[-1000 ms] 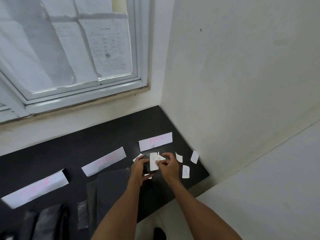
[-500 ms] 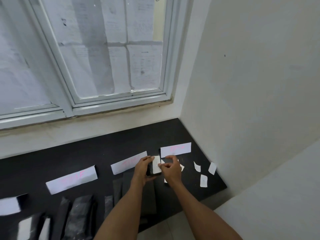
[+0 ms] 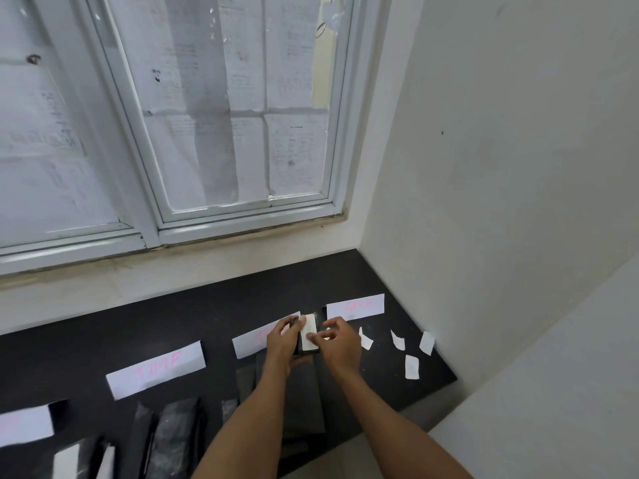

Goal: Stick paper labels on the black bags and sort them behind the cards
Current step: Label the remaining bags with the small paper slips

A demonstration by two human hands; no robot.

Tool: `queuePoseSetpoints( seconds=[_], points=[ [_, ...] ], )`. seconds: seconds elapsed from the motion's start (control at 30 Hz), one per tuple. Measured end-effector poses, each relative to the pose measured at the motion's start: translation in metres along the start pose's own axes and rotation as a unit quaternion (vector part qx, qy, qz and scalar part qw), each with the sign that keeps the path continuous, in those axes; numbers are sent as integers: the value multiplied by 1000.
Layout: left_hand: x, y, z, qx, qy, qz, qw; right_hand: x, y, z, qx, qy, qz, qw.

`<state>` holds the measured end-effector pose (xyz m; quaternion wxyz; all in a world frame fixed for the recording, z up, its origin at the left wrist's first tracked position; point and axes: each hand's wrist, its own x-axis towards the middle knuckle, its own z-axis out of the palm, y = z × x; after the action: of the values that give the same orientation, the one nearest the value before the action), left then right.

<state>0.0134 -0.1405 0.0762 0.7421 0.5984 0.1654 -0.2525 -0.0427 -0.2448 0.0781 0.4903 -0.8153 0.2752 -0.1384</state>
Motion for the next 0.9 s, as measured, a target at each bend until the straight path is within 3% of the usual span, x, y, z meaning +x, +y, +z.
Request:
queuePoseSetpoints(
  seconds=[0.1,0.2,0.27,0.4,0.9],
  points=[
    [-4,4,-1,-20,18,17,1000,-3,-4,7,-41,53,-28,997],
    [-9,14,-9,-49,51,32,997,-8,-5,13,-11,88,-61,994],
    [-11,20,-16,-28,65,37,997,-12,-4,14,-1,32,-114,993],
    [-13,29,-29,-4,63,28,998,-18,-7,21,-99,-82,-232,964],
    [-29,30,-61,83,64,22,994,-18,-21,29,-155,-248,-216,932]
  ],
)
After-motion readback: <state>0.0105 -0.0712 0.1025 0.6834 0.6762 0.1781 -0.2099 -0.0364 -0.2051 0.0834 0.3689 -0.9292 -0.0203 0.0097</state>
